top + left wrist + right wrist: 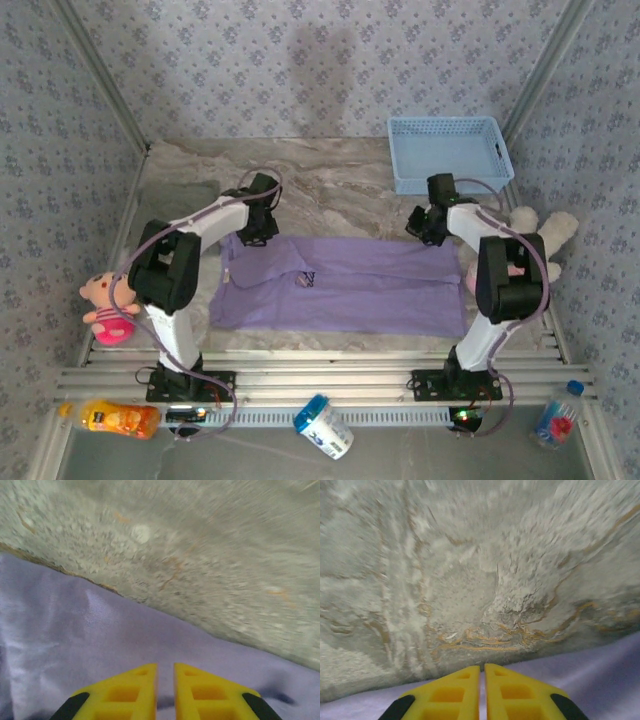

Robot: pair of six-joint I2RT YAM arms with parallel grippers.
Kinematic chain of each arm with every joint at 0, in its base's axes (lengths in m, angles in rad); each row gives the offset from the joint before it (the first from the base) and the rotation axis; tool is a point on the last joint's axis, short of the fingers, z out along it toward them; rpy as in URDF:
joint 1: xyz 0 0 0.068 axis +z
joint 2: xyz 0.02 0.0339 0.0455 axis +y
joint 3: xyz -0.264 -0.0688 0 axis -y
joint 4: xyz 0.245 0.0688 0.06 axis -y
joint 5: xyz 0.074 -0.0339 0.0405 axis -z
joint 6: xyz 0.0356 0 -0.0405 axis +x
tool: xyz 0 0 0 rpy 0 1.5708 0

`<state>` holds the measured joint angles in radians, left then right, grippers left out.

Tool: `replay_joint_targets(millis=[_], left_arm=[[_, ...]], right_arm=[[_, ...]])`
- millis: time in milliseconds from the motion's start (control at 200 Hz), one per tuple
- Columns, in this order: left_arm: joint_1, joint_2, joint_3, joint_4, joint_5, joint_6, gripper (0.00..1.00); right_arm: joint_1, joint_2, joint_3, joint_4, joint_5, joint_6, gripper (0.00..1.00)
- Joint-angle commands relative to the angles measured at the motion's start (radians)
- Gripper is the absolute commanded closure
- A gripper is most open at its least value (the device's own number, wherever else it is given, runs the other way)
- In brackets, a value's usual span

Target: Fold and stack the mixed laundry pile

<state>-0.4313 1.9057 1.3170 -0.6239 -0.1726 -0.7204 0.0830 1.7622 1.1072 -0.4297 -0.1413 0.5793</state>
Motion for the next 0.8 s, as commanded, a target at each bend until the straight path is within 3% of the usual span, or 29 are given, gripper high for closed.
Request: replay_joint_targets(millis=[0,195,380,580,794], left_arm=[[0.015,0.026,-0.001,-0.043,-0.019,0.013,0.84],[0.054,0.032,-0.046,-0.049,-0.017,0.0,0.88],[0.062,-0.007,-0.009,-0.111,-0.024,0.033,0.87],[0.057,-0.062,0.07,-0.165,0.025,0.078,0.82],[0.046,-0.057,0.041,-0.148,0.063,0.053,0.81]], right_arm=[[-0.028,0.046,0.011,-0.064,0.047,0.009,0.9],[-0.173,0.003,-0.055,-0.1,0.153,0.003,0.91],[-0.291,-0.052,-0.105,-0.037,0.093,-0.027,0.9],[-0.202,-0.161,-0.104,-0.069,0.058,-0.058,0.89],[0.001,-0.198,-0.148,-0.039,-0.068,-0.005,0.81]])
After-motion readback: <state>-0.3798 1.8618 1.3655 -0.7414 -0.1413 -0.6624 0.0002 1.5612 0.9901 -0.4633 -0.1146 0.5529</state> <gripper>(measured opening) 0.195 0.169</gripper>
